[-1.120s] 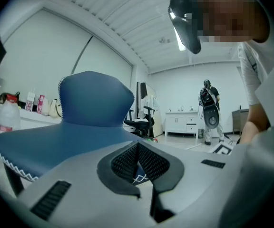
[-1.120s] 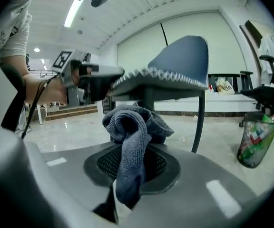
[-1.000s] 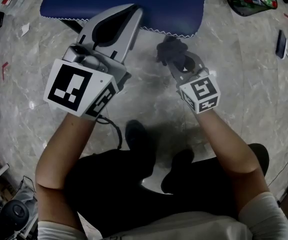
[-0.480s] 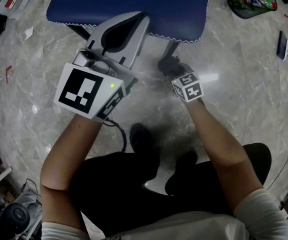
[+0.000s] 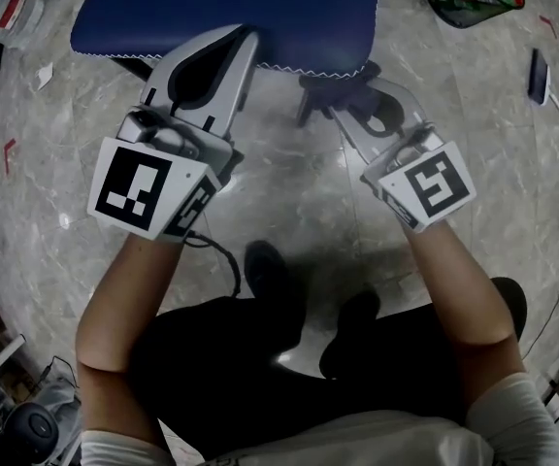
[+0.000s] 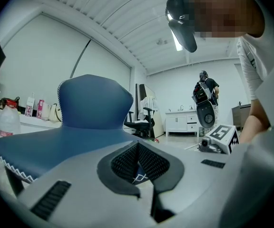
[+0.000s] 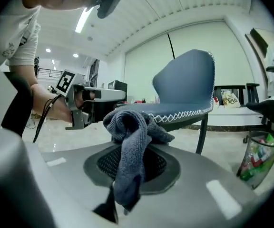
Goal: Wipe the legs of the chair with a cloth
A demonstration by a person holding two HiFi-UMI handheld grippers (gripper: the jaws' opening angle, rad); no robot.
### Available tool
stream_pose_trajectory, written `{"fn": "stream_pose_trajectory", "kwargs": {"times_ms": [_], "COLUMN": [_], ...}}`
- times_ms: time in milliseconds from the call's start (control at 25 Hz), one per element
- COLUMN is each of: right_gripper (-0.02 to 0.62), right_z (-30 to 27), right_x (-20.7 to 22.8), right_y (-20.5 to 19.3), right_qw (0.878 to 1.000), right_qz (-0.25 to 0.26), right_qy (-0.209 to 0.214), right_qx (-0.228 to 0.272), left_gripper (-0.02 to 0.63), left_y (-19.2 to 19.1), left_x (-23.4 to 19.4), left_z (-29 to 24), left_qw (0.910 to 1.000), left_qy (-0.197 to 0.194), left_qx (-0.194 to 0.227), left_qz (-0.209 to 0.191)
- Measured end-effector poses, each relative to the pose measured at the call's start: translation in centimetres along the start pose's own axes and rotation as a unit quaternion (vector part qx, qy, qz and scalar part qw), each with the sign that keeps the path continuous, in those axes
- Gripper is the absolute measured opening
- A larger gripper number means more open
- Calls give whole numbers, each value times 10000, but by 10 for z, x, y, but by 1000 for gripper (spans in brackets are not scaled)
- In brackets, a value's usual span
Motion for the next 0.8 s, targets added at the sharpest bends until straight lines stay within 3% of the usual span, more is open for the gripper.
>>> {"fn": "stream_pose_trajectory", "kwargs": {"times_ms": [120, 360, 480, 600, 680, 800], "right_gripper": [74, 74, 74, 74, 75, 74], "right_z": [-2, -32, -47, -61, -65, -59], "right_x": [1, -8, -12, -19, -19, -17], "right_y": [-16, -144, -211, -263, -270, -246], "right_qw": [9998, 9921, 9790, 9547, 9480, 9556], "right_qz": [-155, -861, -1298, -1819, -1837, -1498], "right_qy": [-82, -61, -17, 132, 211, 241], "right_qx": [38, -910, -1572, -2353, -2590, -2526], "left_gripper": [6, 6, 6, 6, 6, 6], "left_y": [-1, -1, -2, -4, -3, -3], "left_x": [1, 1, 2, 2, 3, 4], "left_z": [-1, -2, -2, 0, 0, 0], "left_qw": [10000, 10000, 9999, 9997, 9996, 9995], "left_qy": [18, -6, -72, -51, -102, -112], "left_qx": [-22, -73, -105, -177, -177, -206], "left_qz": [-5, 23, -38, -185, -219, -207]}}
Point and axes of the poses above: the fingertips, and each gripper's own axes: z backward along the fingers, x to its right, y out of its top, the point moved 3 cm from there along z, backward along the fingers, and after that the axes turned 5 degrees about y, right-handed, at the moved point
